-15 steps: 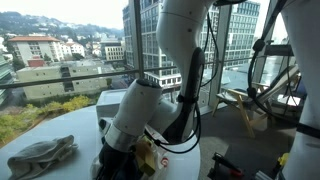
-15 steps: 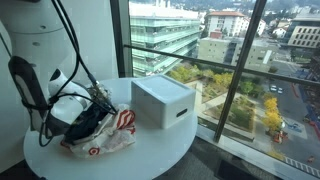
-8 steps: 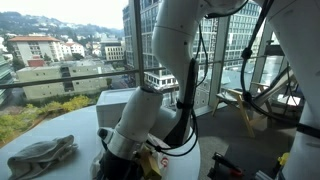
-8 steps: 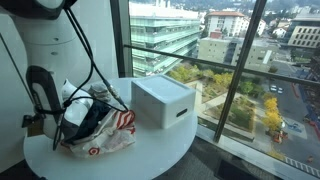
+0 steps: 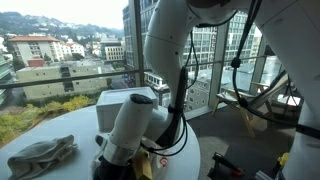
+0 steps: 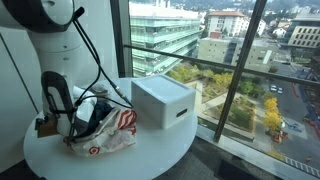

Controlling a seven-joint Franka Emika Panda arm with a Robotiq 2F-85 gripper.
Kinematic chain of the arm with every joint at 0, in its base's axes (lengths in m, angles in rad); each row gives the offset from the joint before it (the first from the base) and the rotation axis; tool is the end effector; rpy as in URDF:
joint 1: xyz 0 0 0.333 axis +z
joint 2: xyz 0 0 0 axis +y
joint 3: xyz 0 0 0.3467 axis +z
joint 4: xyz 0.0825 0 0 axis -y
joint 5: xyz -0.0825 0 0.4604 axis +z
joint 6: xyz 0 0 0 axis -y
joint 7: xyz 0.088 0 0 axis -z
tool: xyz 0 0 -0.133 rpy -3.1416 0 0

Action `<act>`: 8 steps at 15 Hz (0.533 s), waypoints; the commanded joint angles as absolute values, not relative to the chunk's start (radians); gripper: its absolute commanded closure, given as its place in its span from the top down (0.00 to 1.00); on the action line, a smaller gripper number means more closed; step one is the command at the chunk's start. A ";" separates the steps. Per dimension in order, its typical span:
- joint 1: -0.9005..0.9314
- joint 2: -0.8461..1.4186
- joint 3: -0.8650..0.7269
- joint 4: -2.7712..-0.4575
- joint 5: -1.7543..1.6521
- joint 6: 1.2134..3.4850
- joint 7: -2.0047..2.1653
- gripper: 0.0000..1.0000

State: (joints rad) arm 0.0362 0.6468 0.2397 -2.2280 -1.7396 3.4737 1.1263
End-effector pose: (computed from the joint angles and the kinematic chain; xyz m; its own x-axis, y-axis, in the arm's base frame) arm 0.4349 0.2703 0.0659 0.6189 0.6523 0.4376 0.7789 -0.5817 -0.2344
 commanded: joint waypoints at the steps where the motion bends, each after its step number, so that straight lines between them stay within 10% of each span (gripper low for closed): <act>1: 0.058 0.562 0.248 -2.210 -1.704 3.314 1.130 1.00; 8: 0.110 0.405 0.260 -2.304 -1.614 3.027 1.137 1.00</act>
